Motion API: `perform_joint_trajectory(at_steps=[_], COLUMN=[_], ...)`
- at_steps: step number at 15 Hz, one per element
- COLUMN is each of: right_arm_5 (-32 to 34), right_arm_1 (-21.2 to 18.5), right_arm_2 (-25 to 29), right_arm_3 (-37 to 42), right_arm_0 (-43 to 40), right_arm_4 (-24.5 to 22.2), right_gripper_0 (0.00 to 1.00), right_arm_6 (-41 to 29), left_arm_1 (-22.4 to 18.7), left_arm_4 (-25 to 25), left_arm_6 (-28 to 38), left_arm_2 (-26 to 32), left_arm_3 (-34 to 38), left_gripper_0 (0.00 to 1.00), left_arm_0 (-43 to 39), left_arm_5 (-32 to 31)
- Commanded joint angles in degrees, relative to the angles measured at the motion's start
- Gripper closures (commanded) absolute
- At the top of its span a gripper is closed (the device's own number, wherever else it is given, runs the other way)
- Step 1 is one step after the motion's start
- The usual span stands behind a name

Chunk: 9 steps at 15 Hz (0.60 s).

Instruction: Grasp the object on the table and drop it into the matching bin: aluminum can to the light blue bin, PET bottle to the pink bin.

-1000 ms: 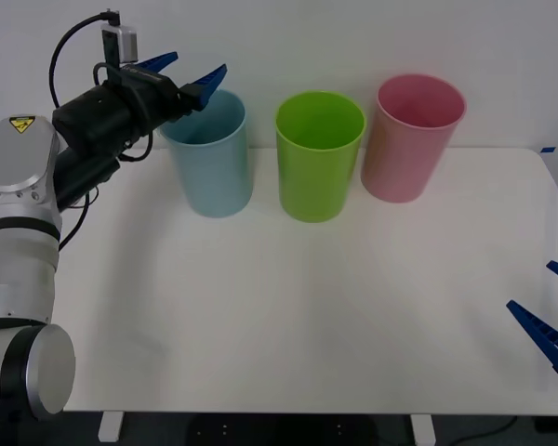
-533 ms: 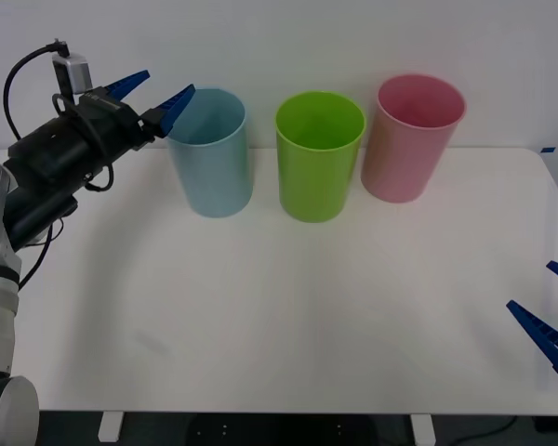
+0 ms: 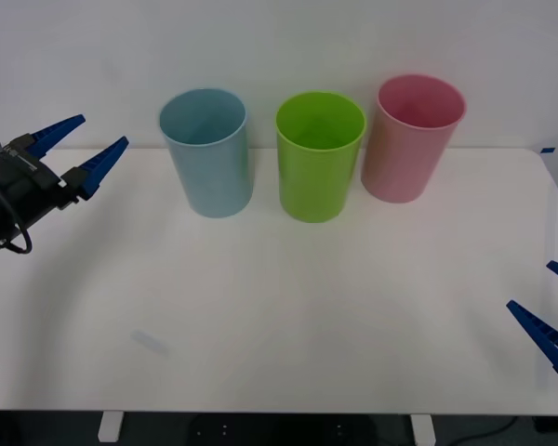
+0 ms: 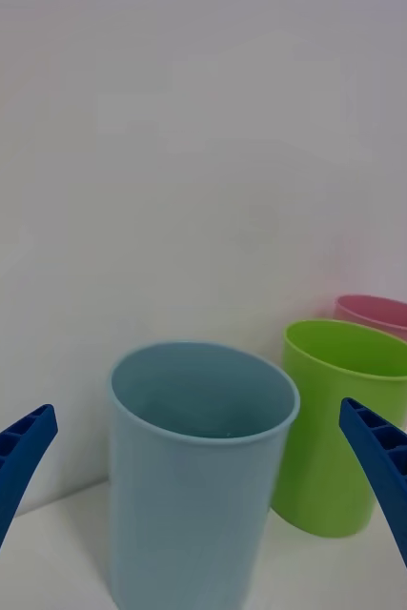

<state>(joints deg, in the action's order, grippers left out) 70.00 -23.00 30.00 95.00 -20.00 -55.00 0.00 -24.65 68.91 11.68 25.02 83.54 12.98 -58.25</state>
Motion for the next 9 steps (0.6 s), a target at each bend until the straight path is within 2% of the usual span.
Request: perform_joint_trajectory(at_steps=[1, 4, 5, 9], right_arm_5=[0.0, 0.0, 0.0, 0.0], right_arm_1=[0.0, 0.0, 0.0, 0.0], right_arm_2=[0.0, 0.0, 0.0, 0.0], right_arm_3=[0.0, 0.0, 0.0, 0.0], right_arm_0=[0.0, 0.0, 0.0, 0.0], right_arm_4=[0.0, 0.0, 0.0, 0.0], right_gripper_0=[0.00, 0.00, 0.00, 0.00], right_arm_6=[0.0, 0.0, 0.0, 0.0], left_arm_1=[-0.7, -2.8, -3.8, -7.7], left_arm_4=[-1.5, -4.7, -5.8, -9.6], left_arm_6=[-1.0, -2.5, -5.3, -8.6], left_arm_2=[2.7, 3.4, 3.5, 4.9], left_arm_3=[3.1, 6.5, 6.6, 6.6], left_gripper_0=[0.00, 0.00, 0.00, 0.00], left_arm_0=[-5.7, -11.9, -13.7, -20.0], left_arm_5=[-3.0, -3.5, -4.0, -7.1])
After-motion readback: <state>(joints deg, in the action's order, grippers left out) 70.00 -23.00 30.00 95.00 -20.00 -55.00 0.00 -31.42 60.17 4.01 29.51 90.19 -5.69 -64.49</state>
